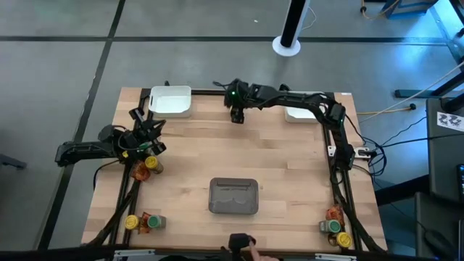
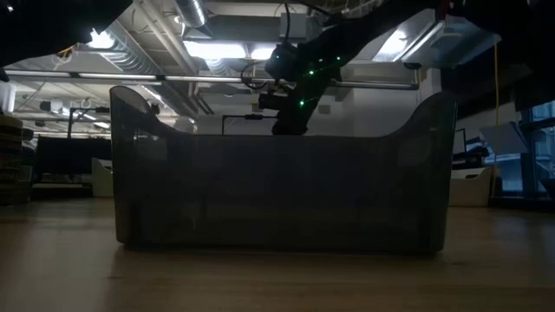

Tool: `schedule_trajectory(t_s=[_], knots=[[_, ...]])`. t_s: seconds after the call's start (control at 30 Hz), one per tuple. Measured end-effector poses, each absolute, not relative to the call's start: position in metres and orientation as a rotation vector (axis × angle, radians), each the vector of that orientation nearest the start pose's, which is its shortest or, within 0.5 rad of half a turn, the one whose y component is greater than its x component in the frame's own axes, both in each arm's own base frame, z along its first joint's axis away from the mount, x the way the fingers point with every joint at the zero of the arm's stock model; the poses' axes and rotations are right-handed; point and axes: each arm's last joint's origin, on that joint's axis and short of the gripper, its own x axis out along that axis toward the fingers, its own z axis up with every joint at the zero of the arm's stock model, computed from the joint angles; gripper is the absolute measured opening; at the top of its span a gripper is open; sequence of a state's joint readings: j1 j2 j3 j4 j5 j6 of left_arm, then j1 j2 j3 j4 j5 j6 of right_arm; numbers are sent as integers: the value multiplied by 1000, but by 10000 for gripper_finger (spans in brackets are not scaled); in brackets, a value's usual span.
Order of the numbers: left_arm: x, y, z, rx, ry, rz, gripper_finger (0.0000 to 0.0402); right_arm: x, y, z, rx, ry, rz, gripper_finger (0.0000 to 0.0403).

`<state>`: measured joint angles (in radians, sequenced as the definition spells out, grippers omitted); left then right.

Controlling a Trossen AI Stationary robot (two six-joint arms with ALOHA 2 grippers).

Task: Sort spices by type
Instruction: Put the top center green seasoning bottle into the right white bin

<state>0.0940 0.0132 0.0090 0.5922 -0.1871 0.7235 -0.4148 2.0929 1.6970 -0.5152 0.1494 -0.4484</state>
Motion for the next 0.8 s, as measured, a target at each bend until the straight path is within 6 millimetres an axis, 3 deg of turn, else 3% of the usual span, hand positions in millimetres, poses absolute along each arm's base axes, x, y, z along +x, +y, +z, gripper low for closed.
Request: schedule_trajectory(t_s=[0.3, 0.8], knots=[[80, 13, 219, 670, -464, 473, 4, 414, -192, 236, -273, 988, -307, 321], [80, 13, 219, 669, -463, 473, 4, 404, -217, 232, -89, 921, -231, 321]])
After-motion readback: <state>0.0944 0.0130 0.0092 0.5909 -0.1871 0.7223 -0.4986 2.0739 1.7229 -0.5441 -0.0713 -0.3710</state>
